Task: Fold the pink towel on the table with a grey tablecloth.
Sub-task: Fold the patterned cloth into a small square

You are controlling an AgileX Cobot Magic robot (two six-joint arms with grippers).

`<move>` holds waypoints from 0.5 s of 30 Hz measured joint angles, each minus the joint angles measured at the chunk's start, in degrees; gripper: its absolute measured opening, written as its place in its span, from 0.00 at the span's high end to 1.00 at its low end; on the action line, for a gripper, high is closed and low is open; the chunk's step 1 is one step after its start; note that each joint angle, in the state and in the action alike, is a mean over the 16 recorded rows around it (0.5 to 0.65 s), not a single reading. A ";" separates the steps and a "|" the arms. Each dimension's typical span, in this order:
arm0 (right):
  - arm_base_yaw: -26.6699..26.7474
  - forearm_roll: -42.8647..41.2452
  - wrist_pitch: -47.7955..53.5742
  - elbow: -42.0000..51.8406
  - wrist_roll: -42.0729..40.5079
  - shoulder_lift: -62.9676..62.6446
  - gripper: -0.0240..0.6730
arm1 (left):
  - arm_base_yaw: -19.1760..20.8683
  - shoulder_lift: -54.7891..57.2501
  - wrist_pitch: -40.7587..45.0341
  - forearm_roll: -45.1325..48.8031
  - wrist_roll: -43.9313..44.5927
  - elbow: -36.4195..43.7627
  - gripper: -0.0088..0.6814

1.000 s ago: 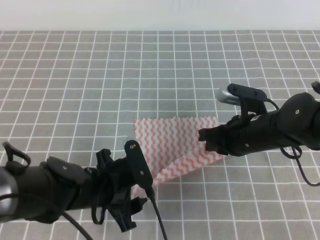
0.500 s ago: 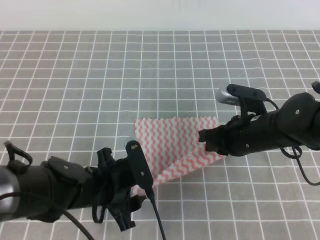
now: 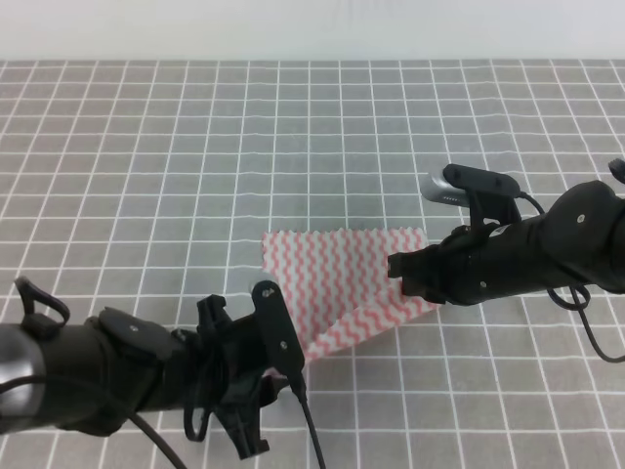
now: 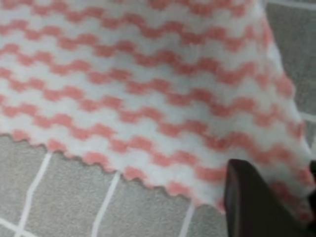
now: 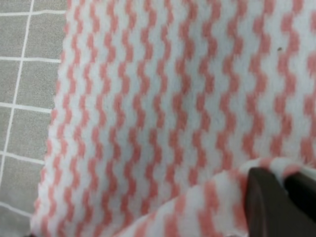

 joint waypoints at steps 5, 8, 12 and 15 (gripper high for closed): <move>0.00 0.00 0.02 0.00 0.01 0.00 0.98 | -0.03 -0.14 0.41 -0.03 -0.02 0.00 0.85; 0.00 0.00 0.06 0.00 0.01 0.00 0.98 | -0.02 -0.50 0.20 -0.12 -0.17 0.03 0.92; 0.00 0.00 0.12 -0.01 0.01 0.00 0.98 | 0.00 -1.09 -0.42 -1.08 -0.46 0.05 0.97; -0.02 0.00 0.16 -0.02 0.01 0.00 0.98 | 0.01 -1.57 -0.89 -2.53 -0.72 -0.03 0.98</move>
